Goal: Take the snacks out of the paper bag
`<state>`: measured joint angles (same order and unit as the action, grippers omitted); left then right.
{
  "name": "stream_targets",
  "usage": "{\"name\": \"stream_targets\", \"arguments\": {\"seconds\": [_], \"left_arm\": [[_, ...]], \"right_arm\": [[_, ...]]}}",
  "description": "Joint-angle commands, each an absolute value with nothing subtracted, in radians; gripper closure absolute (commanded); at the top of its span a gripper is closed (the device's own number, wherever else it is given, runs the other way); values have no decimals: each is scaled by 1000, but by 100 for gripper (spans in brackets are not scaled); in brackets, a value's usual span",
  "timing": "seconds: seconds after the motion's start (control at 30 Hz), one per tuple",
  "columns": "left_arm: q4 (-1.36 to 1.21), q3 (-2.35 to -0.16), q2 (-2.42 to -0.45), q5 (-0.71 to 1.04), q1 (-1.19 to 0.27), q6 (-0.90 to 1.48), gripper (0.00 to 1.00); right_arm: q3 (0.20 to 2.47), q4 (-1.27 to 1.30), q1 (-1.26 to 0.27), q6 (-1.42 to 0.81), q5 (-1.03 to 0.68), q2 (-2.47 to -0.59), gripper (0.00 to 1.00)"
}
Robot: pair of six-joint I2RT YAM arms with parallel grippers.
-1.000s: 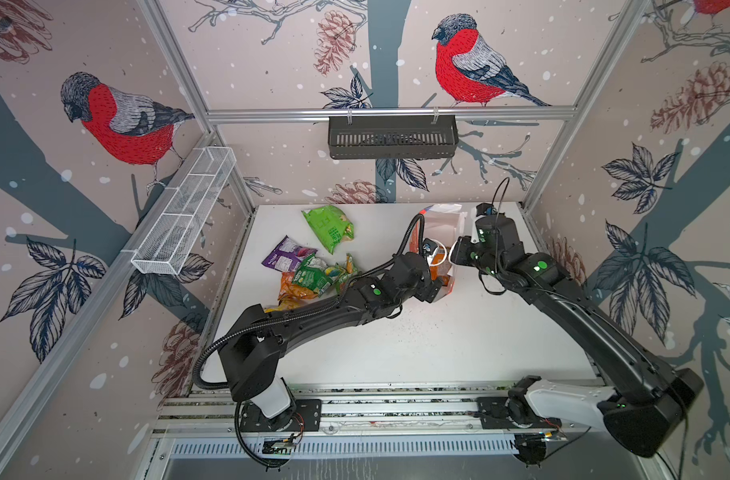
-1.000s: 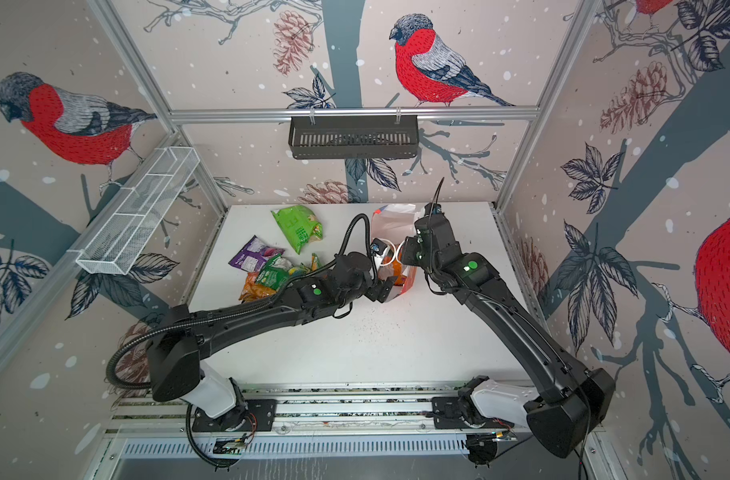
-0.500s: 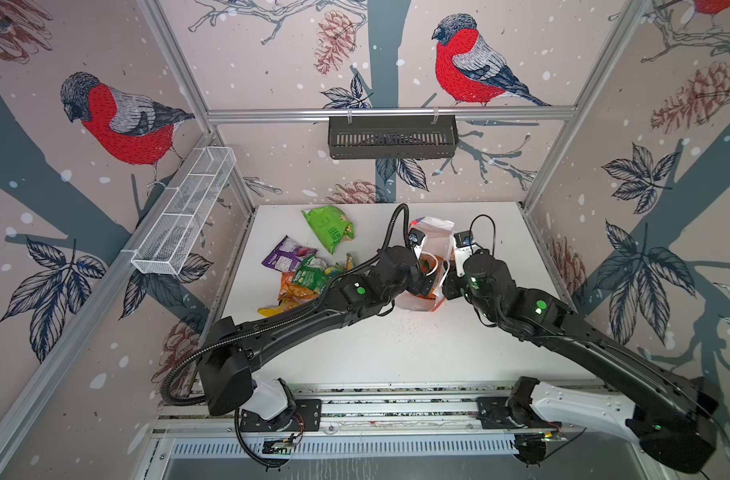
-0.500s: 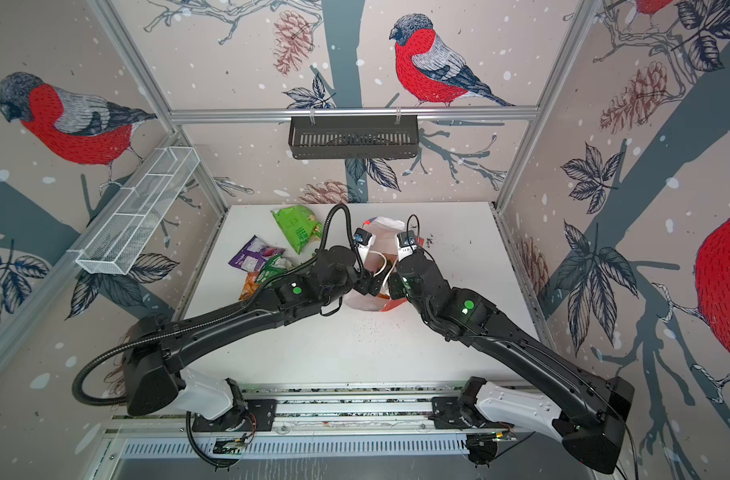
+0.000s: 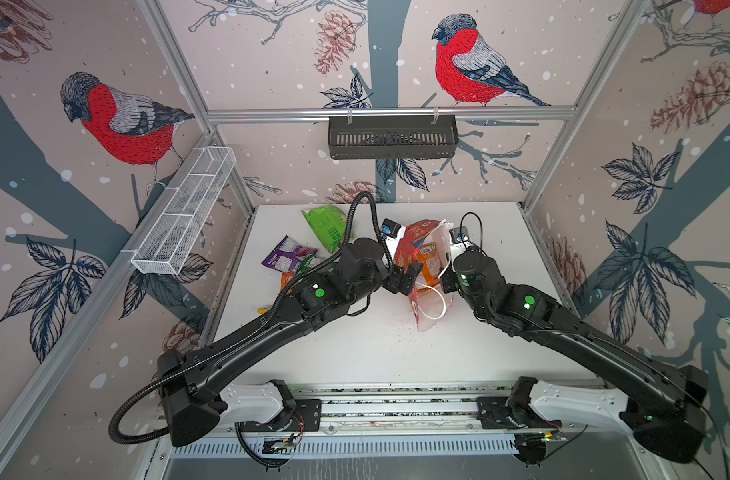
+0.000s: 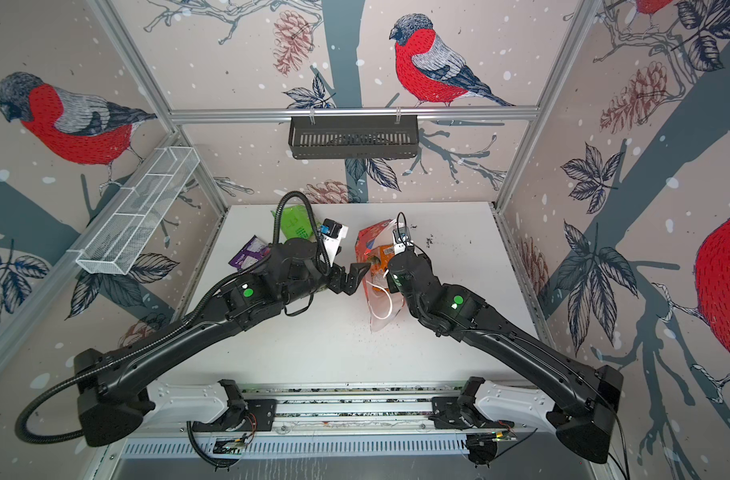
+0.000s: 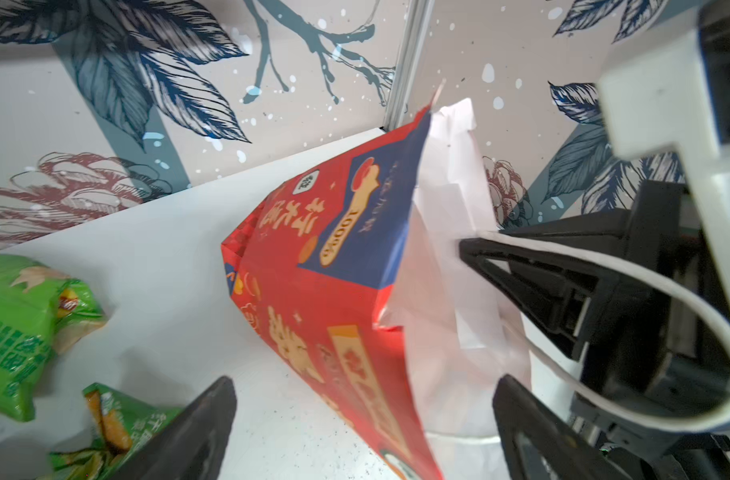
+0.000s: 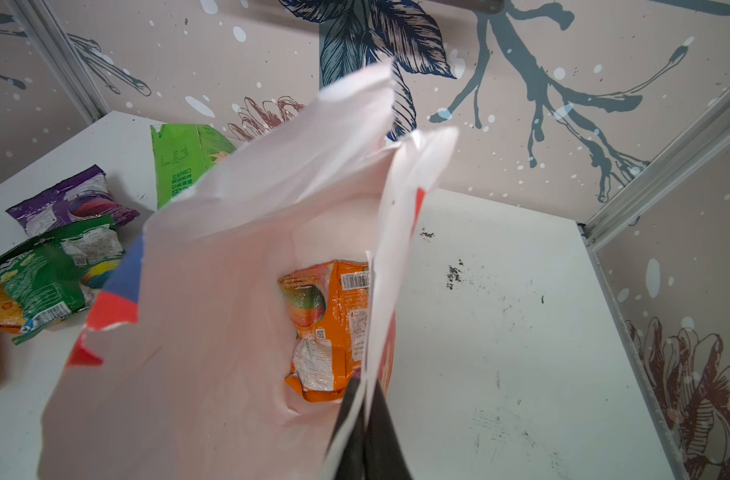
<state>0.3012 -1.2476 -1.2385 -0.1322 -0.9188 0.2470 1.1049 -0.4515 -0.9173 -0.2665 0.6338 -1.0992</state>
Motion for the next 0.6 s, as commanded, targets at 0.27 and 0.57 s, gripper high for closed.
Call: {"name": "stream_targets", "arguments": {"seconds": [0.27,0.57], "left_arm": [[202,-1230,-1163,49,-915,324,5],[148,-1238,-1189,31,-975,341,9]], "right_arm": [[1134,-417,-934,-256,691,-1110,100],[1188,-447,-928,-311,664,-1135,100]]}}
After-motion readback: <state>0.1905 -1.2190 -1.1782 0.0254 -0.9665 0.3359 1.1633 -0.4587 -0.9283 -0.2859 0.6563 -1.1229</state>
